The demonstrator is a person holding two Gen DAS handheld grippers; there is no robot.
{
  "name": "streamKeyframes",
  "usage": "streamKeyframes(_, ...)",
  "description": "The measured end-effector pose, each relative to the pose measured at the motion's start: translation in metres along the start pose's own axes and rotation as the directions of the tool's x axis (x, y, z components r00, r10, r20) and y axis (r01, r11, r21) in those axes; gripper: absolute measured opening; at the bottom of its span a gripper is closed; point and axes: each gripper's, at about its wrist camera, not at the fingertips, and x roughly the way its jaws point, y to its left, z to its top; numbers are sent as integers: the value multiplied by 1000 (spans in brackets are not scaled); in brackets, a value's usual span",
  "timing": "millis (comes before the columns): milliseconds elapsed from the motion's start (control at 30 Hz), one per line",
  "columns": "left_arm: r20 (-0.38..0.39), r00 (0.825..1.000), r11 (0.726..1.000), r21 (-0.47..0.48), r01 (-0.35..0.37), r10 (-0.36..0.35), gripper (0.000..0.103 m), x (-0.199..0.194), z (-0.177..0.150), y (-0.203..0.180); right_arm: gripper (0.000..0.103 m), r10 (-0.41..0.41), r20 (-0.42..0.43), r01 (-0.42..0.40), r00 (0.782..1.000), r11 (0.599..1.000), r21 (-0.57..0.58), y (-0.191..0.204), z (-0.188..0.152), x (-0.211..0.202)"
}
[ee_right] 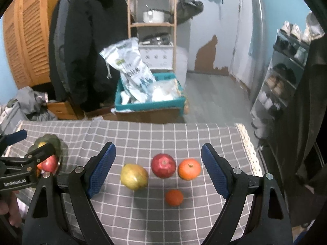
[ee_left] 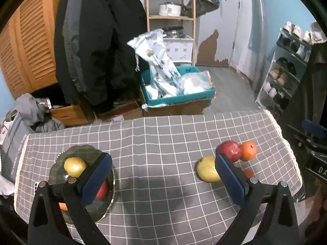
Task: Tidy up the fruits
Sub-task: 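Withdraw both tools from the bowl back toward the remaining fruit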
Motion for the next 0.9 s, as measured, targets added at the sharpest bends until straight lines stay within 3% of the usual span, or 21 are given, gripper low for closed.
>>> streamKeyframes(433, -141, 990, 999, 43, 1, 5, 102, 62, -23, -17, 86, 15, -195, -3, 981, 998, 62, -26, -36, 61)
streamKeyframes(900, -287, 958, 996, 83, 16, 8, 102, 122, -58, -36, 86, 36, -421, 8, 906, 995, 101, -36, -87, 136)
